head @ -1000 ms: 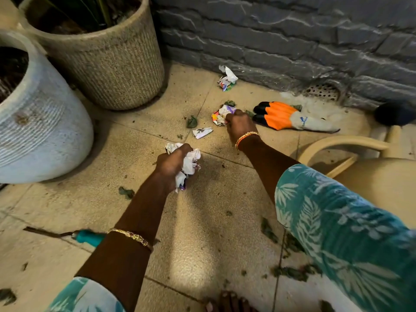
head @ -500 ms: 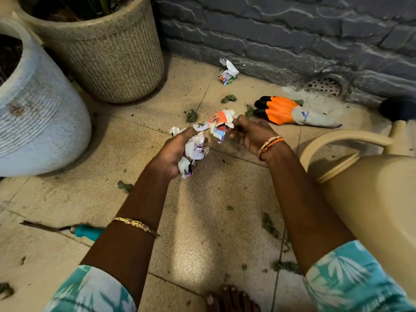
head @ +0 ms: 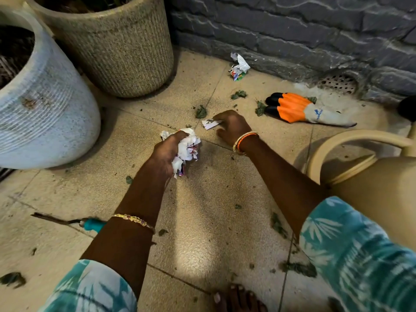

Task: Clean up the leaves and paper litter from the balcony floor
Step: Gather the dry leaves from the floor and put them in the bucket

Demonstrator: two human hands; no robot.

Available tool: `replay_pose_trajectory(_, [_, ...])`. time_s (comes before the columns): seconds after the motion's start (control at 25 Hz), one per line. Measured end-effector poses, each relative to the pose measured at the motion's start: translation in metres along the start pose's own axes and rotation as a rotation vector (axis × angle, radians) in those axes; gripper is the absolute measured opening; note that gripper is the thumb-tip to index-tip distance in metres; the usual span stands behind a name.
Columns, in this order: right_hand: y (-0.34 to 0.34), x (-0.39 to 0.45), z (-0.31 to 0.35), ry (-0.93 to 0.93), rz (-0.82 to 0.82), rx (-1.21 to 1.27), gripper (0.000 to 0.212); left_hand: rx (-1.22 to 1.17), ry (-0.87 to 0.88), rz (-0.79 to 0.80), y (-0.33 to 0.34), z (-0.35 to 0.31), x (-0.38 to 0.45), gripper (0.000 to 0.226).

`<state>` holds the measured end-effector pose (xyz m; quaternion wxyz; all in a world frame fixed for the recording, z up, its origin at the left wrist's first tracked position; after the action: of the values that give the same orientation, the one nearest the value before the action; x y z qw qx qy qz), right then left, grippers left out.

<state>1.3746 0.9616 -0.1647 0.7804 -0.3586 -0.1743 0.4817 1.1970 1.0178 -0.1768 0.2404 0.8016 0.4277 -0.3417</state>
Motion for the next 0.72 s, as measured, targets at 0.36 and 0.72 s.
replay_pose_trajectory(0.36, [0.008, 0.009, 0.001, -0.061, -0.147, -0.098, 0.028, 0.056, 0.016, -0.155, -0.012, 0.008, 0.021, 0.105])
replay_pose_trajectory(0.72, [-0.012, -0.029, 0.013, 0.380, 0.214, 0.942, 0.008, 0.108, 0.149, -0.071, 0.034, -0.019, -0.012, 0.026])
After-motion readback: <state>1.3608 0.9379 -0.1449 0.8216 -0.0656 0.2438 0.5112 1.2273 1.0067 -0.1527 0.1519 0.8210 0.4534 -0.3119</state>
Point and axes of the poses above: each hand's wrist, its own x-axis towards the middle knuckle, its own y-axis out of the palm, z = x × y, the point moved 4 cm from there along x, towards the middle knuckle, and after that the axes turned 8 degrees about x, right-handed, at the moved point
